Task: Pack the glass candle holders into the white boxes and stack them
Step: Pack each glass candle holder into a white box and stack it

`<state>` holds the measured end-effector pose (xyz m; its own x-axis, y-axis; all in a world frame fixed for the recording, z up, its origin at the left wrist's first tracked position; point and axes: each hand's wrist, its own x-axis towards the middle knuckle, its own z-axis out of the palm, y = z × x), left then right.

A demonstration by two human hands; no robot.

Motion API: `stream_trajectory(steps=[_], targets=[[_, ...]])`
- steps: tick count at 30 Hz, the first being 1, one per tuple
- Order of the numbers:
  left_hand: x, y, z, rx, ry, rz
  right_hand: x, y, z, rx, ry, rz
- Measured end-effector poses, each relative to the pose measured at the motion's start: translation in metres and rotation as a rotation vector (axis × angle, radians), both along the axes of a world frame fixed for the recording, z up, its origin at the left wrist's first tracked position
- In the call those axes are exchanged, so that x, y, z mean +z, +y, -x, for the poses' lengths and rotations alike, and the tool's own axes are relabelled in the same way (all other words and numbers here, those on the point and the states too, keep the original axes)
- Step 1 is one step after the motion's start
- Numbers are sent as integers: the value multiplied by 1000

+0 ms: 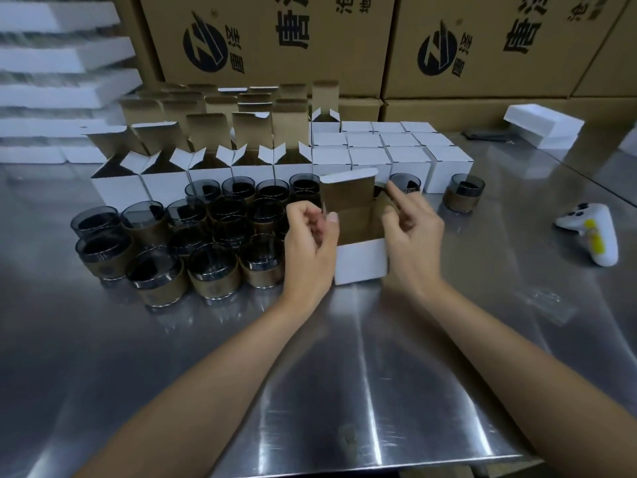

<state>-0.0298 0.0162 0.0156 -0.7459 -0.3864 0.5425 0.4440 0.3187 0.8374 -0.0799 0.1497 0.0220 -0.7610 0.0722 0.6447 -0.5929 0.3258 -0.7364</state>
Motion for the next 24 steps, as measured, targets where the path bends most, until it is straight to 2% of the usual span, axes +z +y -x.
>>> stream_trajectory(steps=[3, 5, 8, 11, 13, 18, 21, 24], targets=[[-2, -3, 3, 57, -1, -4, -5, 3, 9, -16, -132, 13], [0, -5, 4, 46, -100, 31, -7, 7, 15, -10, -267, 49], [5, -11, 4, 96, -186, 297, -9, 12, 20, 10, -383, -67], [10, -11, -3, 157, -230, 544, -11, 15, 21, -78, -300, -302], [11, -5, -8, 191, -361, 676, -10, 15, 19, -120, -284, -415], [11, 3, -14, 129, -592, 694, -9, 13, 17, -21, -279, -288], [11, 0, -13, 77, -600, 679, -12, 13, 15, -63, -225, -352], [11, -4, -11, 33, -594, 618, -12, 13, 18, -72, -184, -332]])
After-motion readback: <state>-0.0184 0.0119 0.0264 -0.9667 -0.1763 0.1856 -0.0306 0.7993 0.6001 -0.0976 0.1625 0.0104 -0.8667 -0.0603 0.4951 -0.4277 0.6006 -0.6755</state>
